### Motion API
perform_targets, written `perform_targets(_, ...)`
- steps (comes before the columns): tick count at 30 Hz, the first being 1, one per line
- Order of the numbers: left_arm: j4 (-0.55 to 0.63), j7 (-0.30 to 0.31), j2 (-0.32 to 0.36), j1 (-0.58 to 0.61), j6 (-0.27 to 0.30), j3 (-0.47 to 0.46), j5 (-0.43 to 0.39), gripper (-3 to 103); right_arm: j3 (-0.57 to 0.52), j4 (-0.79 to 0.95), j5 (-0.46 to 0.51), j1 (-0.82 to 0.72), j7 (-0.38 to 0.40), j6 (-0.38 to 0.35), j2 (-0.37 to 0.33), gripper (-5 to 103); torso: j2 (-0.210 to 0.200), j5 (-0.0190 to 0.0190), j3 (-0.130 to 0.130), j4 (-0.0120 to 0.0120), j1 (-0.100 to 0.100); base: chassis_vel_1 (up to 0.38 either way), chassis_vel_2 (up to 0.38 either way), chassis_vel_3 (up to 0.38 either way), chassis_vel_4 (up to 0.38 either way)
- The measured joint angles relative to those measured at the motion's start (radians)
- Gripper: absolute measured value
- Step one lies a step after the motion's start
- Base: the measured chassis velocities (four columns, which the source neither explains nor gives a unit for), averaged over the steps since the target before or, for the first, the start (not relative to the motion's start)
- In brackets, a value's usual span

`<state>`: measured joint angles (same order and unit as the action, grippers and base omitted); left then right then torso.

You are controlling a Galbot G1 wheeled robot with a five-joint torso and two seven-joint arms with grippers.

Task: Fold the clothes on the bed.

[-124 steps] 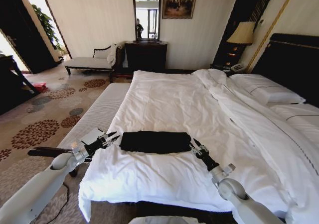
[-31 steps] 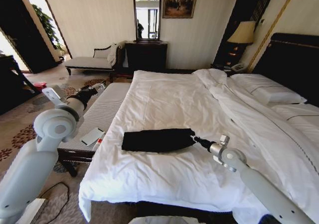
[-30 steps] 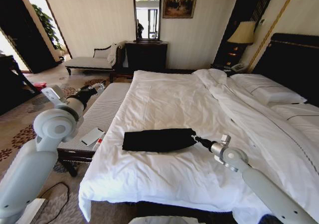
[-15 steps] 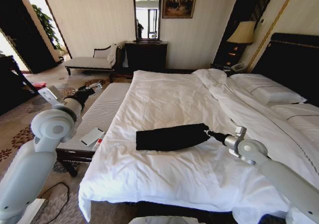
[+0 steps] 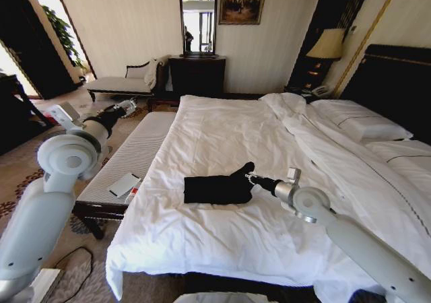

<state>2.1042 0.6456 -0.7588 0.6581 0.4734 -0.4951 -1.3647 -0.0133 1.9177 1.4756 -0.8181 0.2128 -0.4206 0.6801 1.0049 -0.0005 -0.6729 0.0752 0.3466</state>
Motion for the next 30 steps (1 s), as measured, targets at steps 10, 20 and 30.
perform_targets(10,-0.011,0.0,0.016,0.008,0.0,-0.01,0.007,100,0.207,-0.118,-0.037,0.203,-0.012,0.007,0.116,1,0.0,0.0002,0.0,0.0,0.0,0.0,0.0,0.0,0.0)
perform_targets(20,-0.026,-0.001,0.008,0.007,-0.001,-0.009,0.019,100,0.327,-0.183,-0.093,0.267,-0.045,0.01,0.175,1,0.0,0.0003,0.0,0.0002,0.0,0.0,0.0,0.0,0.0)
perform_targets(30,-0.013,-0.001,0.029,0.025,-0.003,-0.031,0.017,100,0.396,-0.224,-0.114,0.313,-0.053,0.012,0.235,1,0.0,0.0004,0.0,0.0,0.0,0.0,0.0,0.0,0.0)
